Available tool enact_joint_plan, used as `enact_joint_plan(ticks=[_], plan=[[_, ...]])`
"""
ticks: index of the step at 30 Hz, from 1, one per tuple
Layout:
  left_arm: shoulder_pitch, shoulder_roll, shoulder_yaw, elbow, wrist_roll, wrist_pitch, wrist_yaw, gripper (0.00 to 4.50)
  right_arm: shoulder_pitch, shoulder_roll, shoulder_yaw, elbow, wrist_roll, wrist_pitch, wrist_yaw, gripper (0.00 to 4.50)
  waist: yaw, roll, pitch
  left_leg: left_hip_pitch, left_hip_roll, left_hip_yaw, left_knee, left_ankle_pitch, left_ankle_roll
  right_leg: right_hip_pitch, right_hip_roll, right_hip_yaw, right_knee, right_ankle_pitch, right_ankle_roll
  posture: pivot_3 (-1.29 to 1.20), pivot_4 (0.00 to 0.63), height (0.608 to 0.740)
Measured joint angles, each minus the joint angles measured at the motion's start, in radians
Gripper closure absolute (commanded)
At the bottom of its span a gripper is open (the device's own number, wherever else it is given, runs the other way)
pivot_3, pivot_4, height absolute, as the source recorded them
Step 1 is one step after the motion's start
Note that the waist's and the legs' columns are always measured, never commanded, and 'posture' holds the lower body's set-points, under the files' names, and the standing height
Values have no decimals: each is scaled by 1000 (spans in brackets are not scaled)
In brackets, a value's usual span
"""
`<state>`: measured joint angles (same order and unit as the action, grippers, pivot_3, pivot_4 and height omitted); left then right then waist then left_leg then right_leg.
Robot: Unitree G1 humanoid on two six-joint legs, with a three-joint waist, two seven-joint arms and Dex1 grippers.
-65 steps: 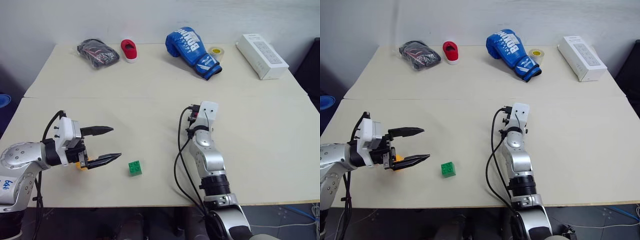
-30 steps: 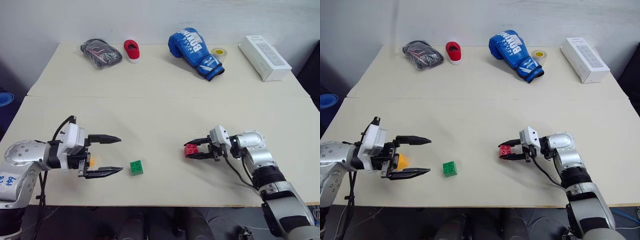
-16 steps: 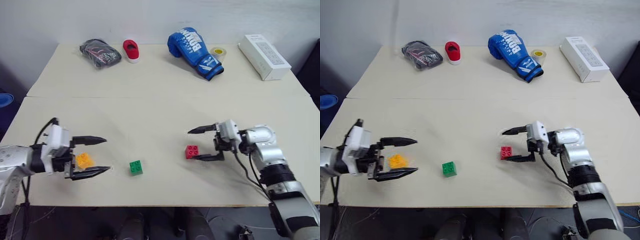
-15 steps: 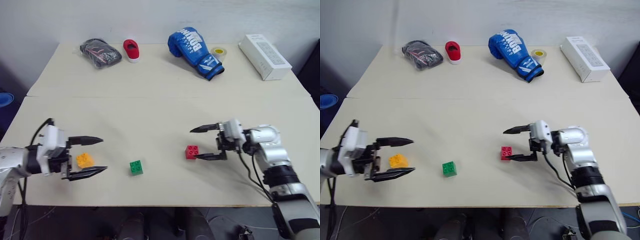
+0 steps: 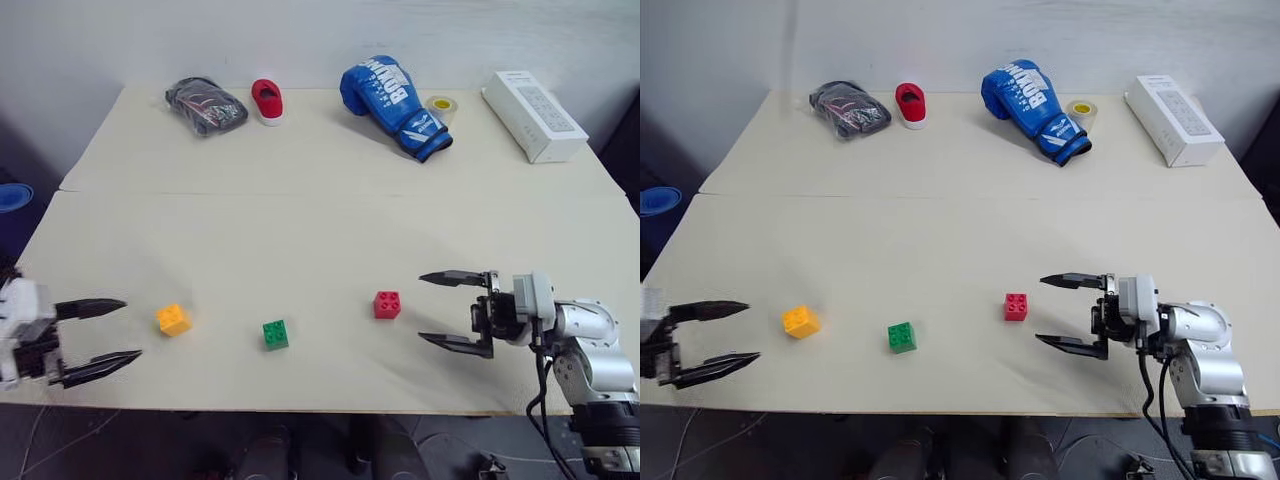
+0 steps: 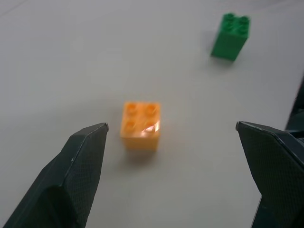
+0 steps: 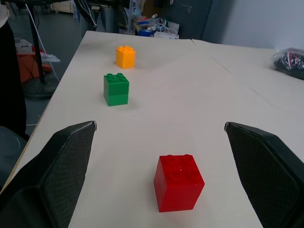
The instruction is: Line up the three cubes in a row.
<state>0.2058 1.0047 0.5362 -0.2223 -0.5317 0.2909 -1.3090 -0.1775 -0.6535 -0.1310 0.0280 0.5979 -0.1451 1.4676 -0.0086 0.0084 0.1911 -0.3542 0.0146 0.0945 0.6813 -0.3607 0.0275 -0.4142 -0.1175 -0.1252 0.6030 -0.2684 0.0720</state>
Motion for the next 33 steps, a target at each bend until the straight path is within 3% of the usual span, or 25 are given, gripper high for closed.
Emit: enact_joint_plan(ticks=[3,9,15,19,22,30,33], plan=[[-146,4,-166,-139,26,112,132,0,9,-4,-11,-45,7,14,-10,61,7,1,0,1,0,0,0,2,2,0,1,0,2,0,0,0,150,740],[-328,-47,-458,-222,72,297,292,0,34,-5,-13,-82,-16,-2,-45,61,4,1,0,1,0,3,0,3,2,0,4,1,7,0,0,0,150,740],[-420,-113,-646,-195,141,337,322,0,47,-5,-12,-111,-21,-2,-73,61,11,1,1,1,0,3,2,4,3,0,4,2,7,0,0,0,150,740],[-466,-137,-703,-146,191,341,344,0,82,-5,-21,-153,-21,-2,-106,61,14,1,1,1,0,3,2,4,4,0,4,2,7,0,0,0,150,740],[-475,-138,-740,-117,231,321,339,610,109,-5,-27,-174,-21,-1,-123,0,14,1,1,1,0,4,2,4,4,0,4,2,6,0,0,0,150,740],[-480,-179,-766,-113,271,270,331,2998,132,-5,-29,-194,-26,-2,-157,0,14,1,0,1,0,4,2,4,4,1,4,2,7,0,0,0,150,740],[-484,-186,-773,-112,271,267,317,3000,151,-5,-30,-198,-27,-4,-159,0,17,1,1,1,0,4,2,4,4,1,4,2,7,0,0,0,150,740]])
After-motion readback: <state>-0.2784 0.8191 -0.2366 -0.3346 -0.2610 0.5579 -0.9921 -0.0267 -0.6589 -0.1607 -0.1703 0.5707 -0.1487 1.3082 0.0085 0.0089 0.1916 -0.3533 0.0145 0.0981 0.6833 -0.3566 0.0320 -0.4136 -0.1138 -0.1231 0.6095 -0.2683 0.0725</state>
